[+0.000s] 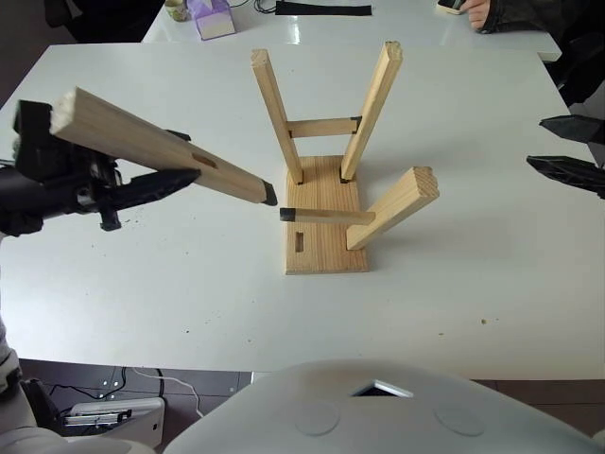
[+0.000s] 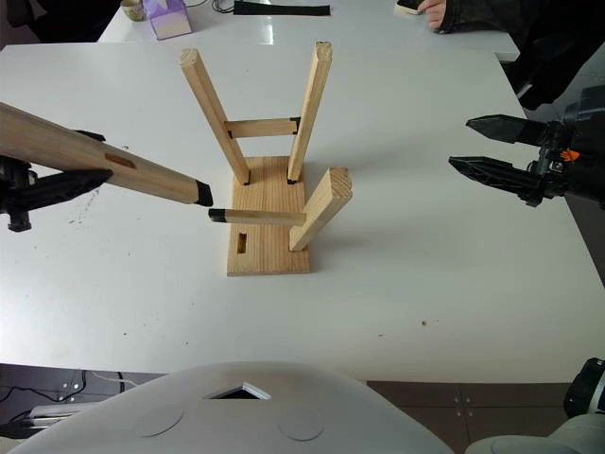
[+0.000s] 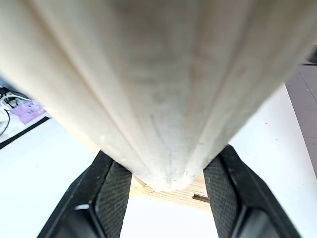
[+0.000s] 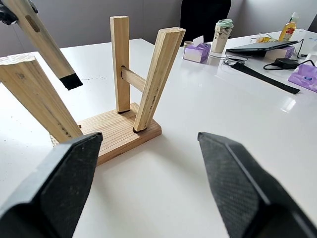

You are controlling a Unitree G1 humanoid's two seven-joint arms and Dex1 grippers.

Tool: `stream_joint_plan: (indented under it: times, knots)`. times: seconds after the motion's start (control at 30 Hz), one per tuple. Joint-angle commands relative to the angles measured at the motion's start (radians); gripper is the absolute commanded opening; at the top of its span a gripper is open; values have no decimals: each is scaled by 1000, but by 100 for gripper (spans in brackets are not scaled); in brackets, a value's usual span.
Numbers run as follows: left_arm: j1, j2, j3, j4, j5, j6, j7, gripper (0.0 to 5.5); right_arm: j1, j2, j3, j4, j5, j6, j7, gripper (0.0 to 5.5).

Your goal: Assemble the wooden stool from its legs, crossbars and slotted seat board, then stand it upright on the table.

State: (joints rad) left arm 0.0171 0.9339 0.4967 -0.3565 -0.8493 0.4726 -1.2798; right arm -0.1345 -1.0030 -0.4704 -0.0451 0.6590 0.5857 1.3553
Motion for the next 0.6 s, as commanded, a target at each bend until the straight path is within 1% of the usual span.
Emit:
stream_joint_plan:
  times: [0.03, 0.2, 0.33, 0.6]
  knots:
    - [37, -36, -65, -53, 44, -42, 6, 205, -25, -4, 36, 1, -9, -27, -8, 355]
    - [77, -67, -129, -82, 98, -88, 12, 205, -45, -8, 81, 17, -25, -60, -5, 355]
    - [88, -81, -203, -75, 186, -157, 14, 205, -79, -14, 111, 29, -23, -60, -1, 355]
    - [68, -100, -267, -82, 214, -194, 35, 205, -104, -13, 145, 36, -29, -71, 1, 355]
